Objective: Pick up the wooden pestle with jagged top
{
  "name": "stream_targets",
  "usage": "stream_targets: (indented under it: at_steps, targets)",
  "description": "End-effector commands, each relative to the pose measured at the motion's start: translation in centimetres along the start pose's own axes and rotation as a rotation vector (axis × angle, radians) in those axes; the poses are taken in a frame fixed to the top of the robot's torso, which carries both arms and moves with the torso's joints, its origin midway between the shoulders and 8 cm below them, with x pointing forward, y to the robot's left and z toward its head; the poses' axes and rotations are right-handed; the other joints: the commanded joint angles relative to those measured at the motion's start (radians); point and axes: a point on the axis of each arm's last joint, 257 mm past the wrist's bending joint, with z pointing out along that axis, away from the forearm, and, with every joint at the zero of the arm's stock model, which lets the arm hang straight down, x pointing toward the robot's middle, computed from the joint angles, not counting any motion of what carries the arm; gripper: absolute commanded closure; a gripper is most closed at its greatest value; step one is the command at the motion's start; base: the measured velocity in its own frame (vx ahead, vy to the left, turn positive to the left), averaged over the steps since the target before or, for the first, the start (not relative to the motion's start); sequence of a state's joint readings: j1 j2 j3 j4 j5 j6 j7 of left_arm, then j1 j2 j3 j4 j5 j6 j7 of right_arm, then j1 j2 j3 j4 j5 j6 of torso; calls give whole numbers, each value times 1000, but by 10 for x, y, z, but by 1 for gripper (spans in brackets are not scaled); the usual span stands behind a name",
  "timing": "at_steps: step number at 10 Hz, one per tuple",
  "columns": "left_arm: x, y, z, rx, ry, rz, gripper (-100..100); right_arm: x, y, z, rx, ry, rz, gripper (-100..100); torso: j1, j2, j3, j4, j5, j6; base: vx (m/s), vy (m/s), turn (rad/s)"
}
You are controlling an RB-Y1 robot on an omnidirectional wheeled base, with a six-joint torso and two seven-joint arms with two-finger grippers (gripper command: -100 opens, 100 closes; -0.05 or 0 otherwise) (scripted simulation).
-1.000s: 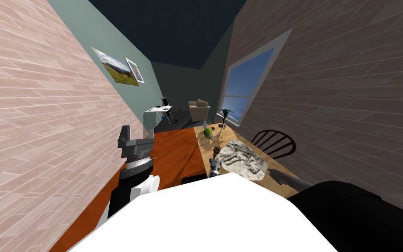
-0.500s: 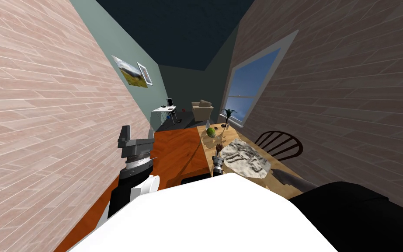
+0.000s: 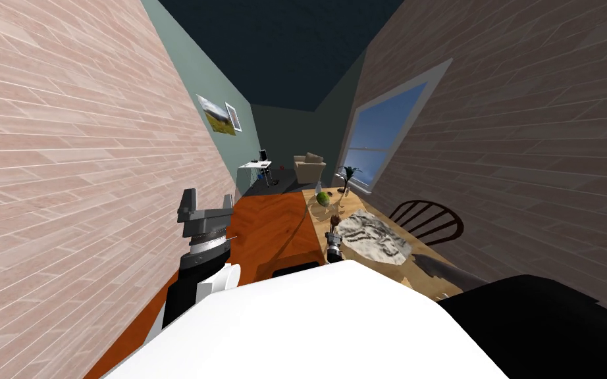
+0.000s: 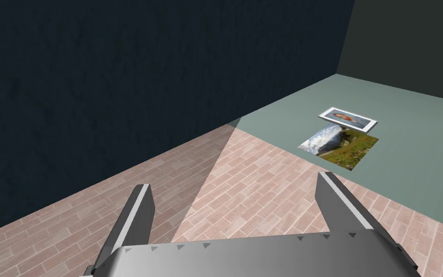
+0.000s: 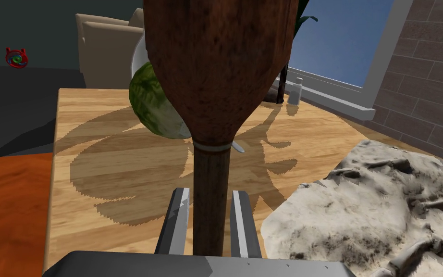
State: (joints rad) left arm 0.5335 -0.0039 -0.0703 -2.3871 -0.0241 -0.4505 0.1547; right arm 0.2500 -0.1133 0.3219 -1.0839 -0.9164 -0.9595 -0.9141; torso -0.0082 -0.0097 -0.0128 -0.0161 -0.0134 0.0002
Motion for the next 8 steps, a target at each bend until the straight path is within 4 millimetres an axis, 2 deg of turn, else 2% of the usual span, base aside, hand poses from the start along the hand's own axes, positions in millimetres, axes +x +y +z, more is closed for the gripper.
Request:
stream_targets:
  at_steps: [1,2,3,4,5,6,7,8]
  targets:
    - [0,0,0,0,0,0,0,-5,24,18,-11,-13,-3,100,0,0,0,0,0,0,-107,116,172]
    - [0,0,0,0,0,0,0,-4,33,21,-31,-9,-5,100,0,0,-1,-1,-1,0,-81,97,85]
    - [0,0,0,0,0,0,0,-7,48,38,-37,-16,-2,100,-2,-1,-1,-1,-2,1,-101,126,182]
    - [0,0,0,0,0,0,0,-3,57,42,-60,-8,-1,100,-1,-1,-1,-1,-2,0,-89,100,80]
    - [0,0,0,0,0,0,0,-1,71,60,-69,-6,8,100,-2,-1,-1,-2,-2,1,-101,125,145]
    - [0,0,0,0,0,0,0,-6,84,60,-93,-15,2,100,-1,-1,-1,-1,-2,0,-75,101,100]
    - [0,0,0,0,0,0,0,-7,98,76,-101,-22,13,100,-3,-2,-1,-1,-3,1,-89,130,194]
    - [0,0,0,0,0,0,0,-4,110,79,-129,-17,13,100,-2,-1,-1,-1,-3,0,-78,104,82]
